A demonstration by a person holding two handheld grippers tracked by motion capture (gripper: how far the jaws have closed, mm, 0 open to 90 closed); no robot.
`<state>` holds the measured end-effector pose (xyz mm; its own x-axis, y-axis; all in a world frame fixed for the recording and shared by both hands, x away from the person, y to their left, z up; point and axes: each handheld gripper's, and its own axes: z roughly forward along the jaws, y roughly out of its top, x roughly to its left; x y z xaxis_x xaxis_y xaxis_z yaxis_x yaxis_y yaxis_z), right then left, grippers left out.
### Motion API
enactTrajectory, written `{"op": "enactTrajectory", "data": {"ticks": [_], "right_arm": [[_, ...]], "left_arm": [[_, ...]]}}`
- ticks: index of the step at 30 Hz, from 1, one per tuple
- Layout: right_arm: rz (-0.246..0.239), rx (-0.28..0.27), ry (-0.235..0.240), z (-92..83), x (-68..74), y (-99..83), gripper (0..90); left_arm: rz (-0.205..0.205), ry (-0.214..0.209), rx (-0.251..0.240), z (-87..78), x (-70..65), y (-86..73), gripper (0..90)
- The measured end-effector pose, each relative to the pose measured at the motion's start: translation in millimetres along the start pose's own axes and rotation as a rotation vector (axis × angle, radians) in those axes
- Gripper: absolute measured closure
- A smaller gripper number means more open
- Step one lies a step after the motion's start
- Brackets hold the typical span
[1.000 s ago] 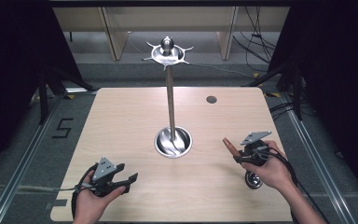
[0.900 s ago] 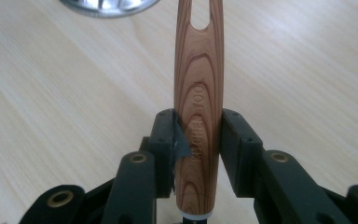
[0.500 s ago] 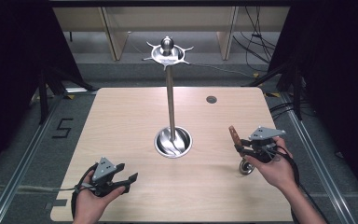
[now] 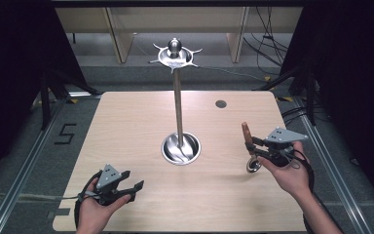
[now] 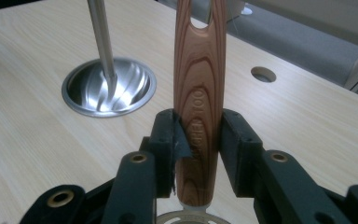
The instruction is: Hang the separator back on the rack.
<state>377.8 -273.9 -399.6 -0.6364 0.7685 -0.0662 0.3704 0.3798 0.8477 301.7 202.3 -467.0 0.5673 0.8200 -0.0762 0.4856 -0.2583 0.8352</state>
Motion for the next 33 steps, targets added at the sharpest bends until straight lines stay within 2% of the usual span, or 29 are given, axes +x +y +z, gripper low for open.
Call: {"op": "enactTrajectory", "data": {"ticks": [1,3,4,5,6,7,10,11,12,13,15,16,18,19,21,22,23,25,26,27,28,29,30,31,32,33], "right_arm": [[-0.011,-0.001,0.01,0.4,-1.1,1.0,68.6],[0.002,-0.009,0.013,-0.9,1.1,2.4,68.6],[-0.017,-0.02,0.013,-1.3,-0.2,3.7,68.6],[-0.009,-0.032,0.015,-1.6,1.2,4.5,68.6],[0.004,-0.019,0.026,-3.6,2.5,5.7,68.6],[-0.003,-0.055,0.023,-3.2,3.2,7.9,68.6],[0.008,-0.05,0.045,-5.5,3.4,10.7,68.6],[-0.003,-0.049,0.054,-6.7,2.3,12.1,68.5],[0.025,-0.069,0.052,-6.5,5.3,13.2,68.6],[0.004,-0.073,0.055,-7.3,5.1,15.9,68.6],[0.003,-0.071,0.056,-8.0,5.9,17.3,68.6],[-0.015,-0.078,0.06,-7.8,5.3,19.3,68.6],[-0.002,-0.094,0.053,-6.9,7.7,21.2,68.5],[-0.017,-0.085,0.064,-8.0,6.7,24.0,68.6],[-0.018,-0.083,0.069,-8.1,6.6,24.9,68.6],[0.007,-0.099,0.063,-7.5,9.4,25.4,68.5],[-0.026,-0.101,0.062,-8.0,6.9,27.1,68.5],[-0.007,-0.093,0.07,-9.5,8.8,29.2,68.6],[-0.022,-0.13,0.057,-7.3,8.0,30.6,68.5],[-0.019,-0.113,0.071,-9.6,8.7,32.9,68.6],[-0.027,-0.126,0.064,-8.9,7.9,33.9,68.6],[-0.015,-0.136,0.06,-8.7,9.9,34.8,68.6],[0.005,-0.119,0.072,-10.3,11.5,36.0,68.6],[-0.018,-0.124,0.075,-10.6,9.7,38.1,68.6],[-0.009,-0.149,0.066,-9.2,11.1,38.8,68.6],[-0.029,-0.14,0.077,-9.8,9.1,40.4,68.5]], "left_arm": [[0.002,0.001,0.001,-0.1,-0.2,0.1,35.9],[0.002,0.004,0.003,-0.3,-0.3,0.2,35.9],[0.0,0.0,0.0,-0.1,0.0,0.0,35.9],[-0.001,-0.004,-0.001,-0.2,-0.1,0.0,35.9],[-0.002,-0.003,-0.002,-0.2,-0.1,0.0,35.9],[-0.001,-0.003,-0.002,-0.2,-0.1,0.0,35.9],[0.004,0.002,0.002,-0.3,-0.1,0.2,35.9],[0.003,0.006,0.005,-0.5,-0.4,0.2,35.9],[-0.001,-0.001,0.001,0.0,-0.1,-0.1,35.9],[0.0,0.0,0.0,0.1,0.0,-0.1,35.9],[0.001,0.0,0.001,0.1,0.2,-0.1,35.9],[0.0,0.0,0.0,0.0,0.2,0.0,35.9],[0.0,0.0,0.0,0.0,0.1,0.1,35.9],[0.0,-0.001,0.0,0.1,0.1,0.1,35.9],[0.0,-0.001,0.0,0.3,0.2,0.0,35.9],[0.001,-0.001,0.001,0.2,0.4,0.0,35.9],[0.011,0.004,0.009,-0.1,1.3,0.1,35.9],[0.002,0.007,0.006,-0.6,0.2,0.2,36.0],[0.015,0.011,0.016,-1.2,1.1,0.3,35.9],[0.011,0.011,0.013,-1.1,0.8,0.3,35.9],[0.011,0.011,0.013,-1.1,0.8,0.3,36.0],[0.011,0.011,0.013,-1.0,0.8,0.3,36.0],[0.002,0.007,0.005,-0.6,0.1,0.2,35.9],[0.002,0.008,0.005,-0.5,0.2,0.2,35.9],[0.002,0.001,0.002,0.0,0.6,0.0,35.9],[0.014,0.008,0.014,-0.4,1.5,0.1,35.9]]}}
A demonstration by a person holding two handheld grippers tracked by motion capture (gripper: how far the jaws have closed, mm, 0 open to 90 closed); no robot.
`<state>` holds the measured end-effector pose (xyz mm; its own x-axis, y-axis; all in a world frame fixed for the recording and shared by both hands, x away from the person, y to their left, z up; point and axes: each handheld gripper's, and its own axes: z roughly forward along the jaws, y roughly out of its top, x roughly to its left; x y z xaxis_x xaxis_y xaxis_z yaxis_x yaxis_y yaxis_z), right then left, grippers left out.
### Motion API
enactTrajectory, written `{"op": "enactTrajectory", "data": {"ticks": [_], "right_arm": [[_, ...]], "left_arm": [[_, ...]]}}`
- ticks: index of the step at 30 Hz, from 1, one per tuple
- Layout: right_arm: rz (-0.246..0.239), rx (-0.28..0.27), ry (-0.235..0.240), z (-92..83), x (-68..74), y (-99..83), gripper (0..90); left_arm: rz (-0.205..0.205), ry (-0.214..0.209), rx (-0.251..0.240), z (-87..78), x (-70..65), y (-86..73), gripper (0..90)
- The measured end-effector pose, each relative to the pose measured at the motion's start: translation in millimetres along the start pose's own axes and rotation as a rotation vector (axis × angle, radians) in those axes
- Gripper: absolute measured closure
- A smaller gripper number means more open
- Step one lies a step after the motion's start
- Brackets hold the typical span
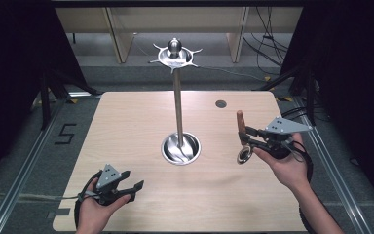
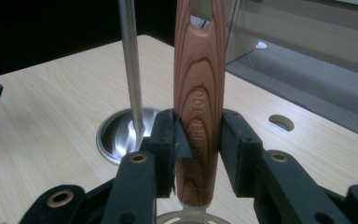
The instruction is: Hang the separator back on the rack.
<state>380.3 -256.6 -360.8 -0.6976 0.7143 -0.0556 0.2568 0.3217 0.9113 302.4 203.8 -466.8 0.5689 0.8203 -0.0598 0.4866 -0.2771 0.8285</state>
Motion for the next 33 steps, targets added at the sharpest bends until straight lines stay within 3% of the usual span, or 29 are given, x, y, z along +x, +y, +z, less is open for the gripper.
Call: {"op": "enactTrajectory", "data": {"ticks": [1,3,4,5,7,13,14,15,16,17,18,19,21,29,33], "right_arm": [[0.017,0.004,0.0,-0.6,1.6,0.9,68.5],[-0.006,-0.015,-0.011,0.7,0.5,2.3,68.6],[0.026,-0.005,-0.007,0.2,3.2,2.5,68.6],[0.026,-0.012,-0.008,0.6,3.6,3.2,68.6],[-0.001,-0.008,0.007,0.0,1.5,5.4,68.6],[0.014,-0.039,-0.005,-0.4,4.0,11.4,68.6],[0.005,-0.025,0.008,-1.8,2.9,13.2,68.6],[-0.013,-0.049,-0.009,-0.5,2.2,14.8,68.6],[-0.003,-0.026,0.011,-2.0,2.5,16.5,68.5],[-0.001,-0.049,-0.003,-0.8,3.2,18.0,68.6],[-0.026,-0.038,0.001,-2.3,1.3,20.6,68.6],[-0.007,-0.052,0.001,-1.1,3.3,21.7,68.6],[-0.032,-0.051,0.003,-1.6,1.9,25.3,68.6],[-0.003,-0.057,0.01,-1.0,5.5,34.0,68.6],[-0.016,-0.064,0.025,-0.2,5.1,35.7,68.6]], "left_arm": [[-0.001,0.005,0.005,-0.6,-0.5,0.2,35.9],[0.0,0.004,0.002,-0.5,-0.2,0.1,35.9],[-0.011,0.002,-0.005,-0.3,-1.1,0.1,35.9],[-0.012,0.001,-0.007,-0.2,-1.1,0.0,35.9],[-0.002,0.003,0.002,-0.4,-0.4,0.1,35.9],[-0.01,0.001,-0.004,-0.2,-0.7,0.0,36.0],[0.0,0.003,0.004,-0.4,0.1,0.1,35.9],[-0.009,-0.001,-0.005,-0.1,-0.4,0.0,35.9],[-0.009,-0.001,-0.004,-0.1,-0.4,0.0,35.9],[-0.01,-0.001,-0.005,0.1,-0.5,0.0,35.9],[-0.002,0.0,0.002,-0.3,-0.1,0.1,35.9],[0.0,0.001,0.003,-0.5,0.2,0.1,35.9],[-0.009,0.001,-0.004,-0.2,-0.4,0.1,35.9],[-0.001,-0.001,0.002,-0.4,0.1,0.1,35.9],[-0.011,0.0,-0.007,-0.3,-0.6,0.3,35.9]]}}
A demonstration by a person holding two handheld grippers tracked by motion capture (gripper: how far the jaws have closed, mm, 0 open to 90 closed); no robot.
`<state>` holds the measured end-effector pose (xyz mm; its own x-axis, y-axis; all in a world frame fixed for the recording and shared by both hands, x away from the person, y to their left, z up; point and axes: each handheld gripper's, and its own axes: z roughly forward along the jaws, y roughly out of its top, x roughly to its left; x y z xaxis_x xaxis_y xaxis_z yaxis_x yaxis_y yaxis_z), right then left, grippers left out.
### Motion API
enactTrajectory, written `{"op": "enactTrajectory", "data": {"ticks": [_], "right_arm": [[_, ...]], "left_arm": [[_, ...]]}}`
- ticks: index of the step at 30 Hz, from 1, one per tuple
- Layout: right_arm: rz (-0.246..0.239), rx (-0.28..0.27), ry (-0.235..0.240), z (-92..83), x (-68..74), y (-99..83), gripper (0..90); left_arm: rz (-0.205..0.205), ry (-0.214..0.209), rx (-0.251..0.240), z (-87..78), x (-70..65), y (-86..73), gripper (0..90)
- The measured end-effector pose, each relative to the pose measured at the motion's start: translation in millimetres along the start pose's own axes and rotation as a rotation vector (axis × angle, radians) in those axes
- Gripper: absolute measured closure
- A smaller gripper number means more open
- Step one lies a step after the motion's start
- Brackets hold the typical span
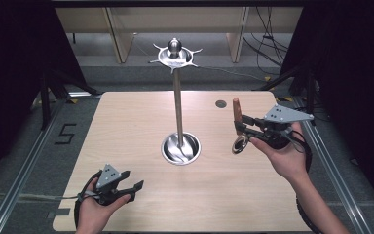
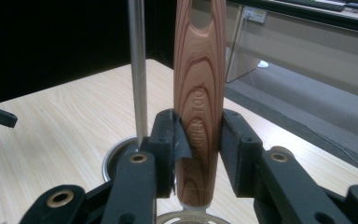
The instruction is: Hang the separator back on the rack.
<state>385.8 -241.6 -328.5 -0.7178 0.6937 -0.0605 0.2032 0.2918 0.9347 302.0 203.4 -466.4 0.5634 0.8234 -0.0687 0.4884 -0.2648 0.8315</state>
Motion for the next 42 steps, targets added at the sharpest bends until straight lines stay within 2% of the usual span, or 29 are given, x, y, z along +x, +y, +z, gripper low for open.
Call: {"op": "enactTrajectory", "data": {"ticks": [3,4,5,6,7,9,10,12,13,14,17,20,21,22,23,24,25,26,27,29,32,33,35,40,42], "right_arm": [[0.004,-0.001,-0.007,0.4,1.0,0.9,68.6],[-0.017,-0.002,-0.011,0.2,-0.7,1.9,68.5],[-0.005,-0.002,-0.009,0.5,0.1,2.5,68.6],[-0.021,-0.02,-0.027,1.5,-0.7,3.1,68.6],[-0.004,-0.017,-0.015,1.7,0.4,4.1,68.6],[-0.008,-0.006,-0.002,1.1,0.2,6.5,68.6],[-0.014,-0.014,-0.008,1.5,0.2,7.5,68.6],[0.007,-0.011,-0.014,1.3,2.5,9.7,68.6],[-0.006,-0.012,-0.003,1.9,1.3,11.0,68.6],[-0.028,-0.018,-0.017,1.8,0.1,13.3,68.6],[-0.022,-0.019,-0.008,2.6,0.3,14.8,68.6],[-0.026,-0.031,-0.028,3.4,1.2,16.1,68.6],[-0.006,-0.028,-0.023,3.3,2.8,16.5,68.6],[-0.024,-0.036,-0.028,3.8,1.6,17.1,68.6],[-0.007,-0.026,-0.016,3.7,2.7,17.7,68.6],[-0.034,-0.026,-0.002,4.0,0.8,18.8,68.6],[-0.028,-0.021,-0.015,3.5,1.4,19.8,68.6],[-0.038,-0.039,-0.027,4.9,1.3,20.4,68.6],[-0.011,-0.028,-0.017,4.4,3.4,21.3,68.6],[-0.01,-0.024,0.0,5.0,3.4,22.7,68.6],[-0.006,-0.039,-0.026,6.4,4.7,24.9,68.6],[-0.023,-0.037,-0.021,6.9,3.4,26.0,68.6],[-0.018,-0.028,-0.003,7.8,3.6,27.4,68.6],[-0.024,-0.03,-0.013,9.6,4.0,30.4,68.6],[-0.024,-0.036,0.0,11.3,4.2,31.8,68.6]], "left_arm": [[0.001,0.0,0.002,0.1,0.0,-0.1,35.9],[0.001,0.0,0.001,0.1,0.0,-0.1,35.9],[0.0,0.0,0.0,0.1,0.0,-0.1,35.9],[-0.001,-0.005,-0.004,0.4,0.3,-0.1,35.9],[-0.002,-0.002,-0.002,0.2,0.1,-0.1,35.9],[0.0,-0.001,0.001,0.1,0.2,-0.2,35.9],[0.0,-0.003,0.0,0.2,0.2,-0.3,35.9],[0.001,-0.001,0.001,0.1,0.0,-0.1,35.9],[0.001,0.0,0.001,0.0,0.0,0.0,35.9],[-0.001,-0.007,-0.002,0.3,0.3,-0.1,35.9],[0.0,-0.003,-0.002,0.1,0.3,-0.2,35.9],[-0.005,-0.006,-0.008,0.4,0.2,-0.2,35.9],[-0.005,-0.006,-0.007,0.4,0.3,-0.2,35.9],[-0.004,-0.007,-0.007,0.5,0.3,-0.2,35.8],[0.0,0.0,0.001,-0.1,0.1,-0.1,35.9],[-0.002,-0.005,-0.004,0.3,0.3,-0.2,35.9],[-0.003,-0.006,-0.005,0.3,0.3,-0.1,35.9],[-0.004,-0.006,-0.007,0.2,0.2,-0.1,35.9],[-0.005,-0.005,-0.008,0.1,0.3,-0.2,35.9],[-0.009,-0.007,-0.011,0.3,0.4,-0.3,35.9],[-0.009,-0.006,-0.008,0.3,0.2,-0.2,35.9],[-0.005,-0.006,-0.008,0.2,0.3,-0.1,35.9],[-0.005,-0.006,-0.009,0.0,0.3,-0.1,35.8],[-0.011,-0.011,-0.013,0.0,0.3,-0.1,35.9],[-0.007,-0.007,-0.01,0.0,0.3,0.0,35.9]]}}
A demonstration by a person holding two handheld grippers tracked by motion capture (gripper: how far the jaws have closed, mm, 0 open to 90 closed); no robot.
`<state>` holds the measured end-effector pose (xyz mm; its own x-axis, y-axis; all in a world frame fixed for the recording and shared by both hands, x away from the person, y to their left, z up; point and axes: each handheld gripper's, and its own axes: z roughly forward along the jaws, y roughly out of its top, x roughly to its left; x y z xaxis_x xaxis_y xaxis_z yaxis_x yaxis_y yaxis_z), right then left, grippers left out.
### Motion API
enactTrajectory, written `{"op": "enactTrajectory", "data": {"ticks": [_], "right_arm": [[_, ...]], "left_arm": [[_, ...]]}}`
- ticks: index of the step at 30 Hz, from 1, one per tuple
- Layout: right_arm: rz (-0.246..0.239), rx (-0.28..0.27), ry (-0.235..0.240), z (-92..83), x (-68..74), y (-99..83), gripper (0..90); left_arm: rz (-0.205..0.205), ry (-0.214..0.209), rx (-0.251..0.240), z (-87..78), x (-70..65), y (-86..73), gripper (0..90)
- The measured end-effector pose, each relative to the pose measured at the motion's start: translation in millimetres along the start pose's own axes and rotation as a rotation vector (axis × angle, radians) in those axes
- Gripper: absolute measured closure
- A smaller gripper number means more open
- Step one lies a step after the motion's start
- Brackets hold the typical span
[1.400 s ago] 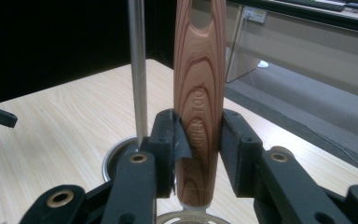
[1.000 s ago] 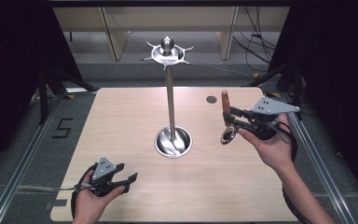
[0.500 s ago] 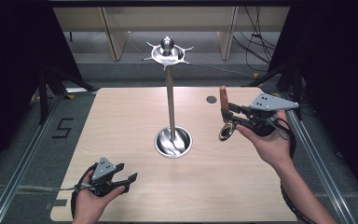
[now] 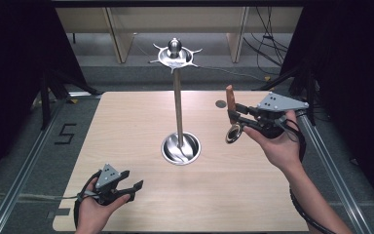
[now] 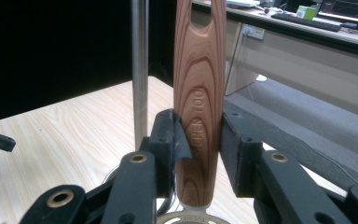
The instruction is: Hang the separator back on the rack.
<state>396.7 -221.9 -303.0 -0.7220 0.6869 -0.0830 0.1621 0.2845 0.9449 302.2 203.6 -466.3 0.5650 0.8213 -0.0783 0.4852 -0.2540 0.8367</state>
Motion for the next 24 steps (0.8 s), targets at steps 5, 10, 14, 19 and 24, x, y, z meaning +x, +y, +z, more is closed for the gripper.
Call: {"op": "enactTrajectory", "data": {"ticks": [5,10,14,19,24], "right_arm": [[0.001,-0.005,-0.01,1.7,0.1,3.8,68.6],[-0.006,-0.015,-0.026,3.2,-0.5,6.8,68.6],[0.009,-0.008,-0.012,4.0,0.5,9.8,68.6],[0.006,-0.018,0.0,6.4,0.8,14.6,68.6],[-0.013,-0.018,-0.009,7.7,1.5,21.7,68.6]], "left_arm": [[-0.003,0.0,-0.002,-0.6,0.1,0.0,35.9],[-0.003,-0.003,-0.004,-0.1,-0.1,-0.1,35.9],[-0.007,-0.001,-0.004,-0.2,-0.1,-0.1,35.9],[0.005,0.001,0.0,-0.6,0.6,0.2,35.9],[0.001,0.001,-0.001,-0.6,0.2,0.2,35.9]]}}
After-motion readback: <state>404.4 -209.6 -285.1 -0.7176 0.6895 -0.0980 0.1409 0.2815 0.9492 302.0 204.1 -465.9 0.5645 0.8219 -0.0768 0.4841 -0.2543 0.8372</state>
